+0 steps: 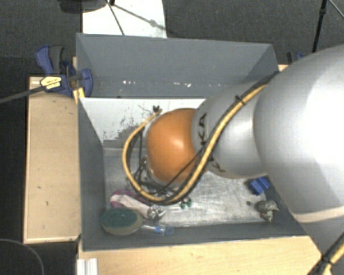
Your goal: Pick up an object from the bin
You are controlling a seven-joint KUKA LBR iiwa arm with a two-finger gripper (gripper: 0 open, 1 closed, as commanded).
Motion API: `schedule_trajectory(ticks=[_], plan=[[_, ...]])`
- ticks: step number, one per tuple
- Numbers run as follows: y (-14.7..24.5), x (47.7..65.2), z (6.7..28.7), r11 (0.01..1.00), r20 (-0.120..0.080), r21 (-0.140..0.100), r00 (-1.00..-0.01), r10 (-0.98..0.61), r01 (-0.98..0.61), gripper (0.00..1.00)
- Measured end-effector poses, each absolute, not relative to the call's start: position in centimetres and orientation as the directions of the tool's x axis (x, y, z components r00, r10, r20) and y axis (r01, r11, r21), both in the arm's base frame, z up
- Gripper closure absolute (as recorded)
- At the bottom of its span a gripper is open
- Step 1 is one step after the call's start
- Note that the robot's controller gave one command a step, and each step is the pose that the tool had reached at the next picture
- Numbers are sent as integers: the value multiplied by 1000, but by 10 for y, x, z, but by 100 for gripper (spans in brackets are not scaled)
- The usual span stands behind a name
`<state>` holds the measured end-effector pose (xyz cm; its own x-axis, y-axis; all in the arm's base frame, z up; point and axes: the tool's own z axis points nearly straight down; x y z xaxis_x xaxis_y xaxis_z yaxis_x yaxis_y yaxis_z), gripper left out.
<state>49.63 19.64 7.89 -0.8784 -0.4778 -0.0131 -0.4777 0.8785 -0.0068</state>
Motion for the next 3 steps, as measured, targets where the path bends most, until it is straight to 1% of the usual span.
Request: schedule_trajectory(ticks=[1, 2, 3], plan=[[192, 493, 75, 881, 2, -9, -881, -473, -473, 100], [157, 495, 280, 770, -11, -5, -770, -637, -637, 100], [177, 497, 163, 880, 3, 2, -880, -475, -475, 100]])
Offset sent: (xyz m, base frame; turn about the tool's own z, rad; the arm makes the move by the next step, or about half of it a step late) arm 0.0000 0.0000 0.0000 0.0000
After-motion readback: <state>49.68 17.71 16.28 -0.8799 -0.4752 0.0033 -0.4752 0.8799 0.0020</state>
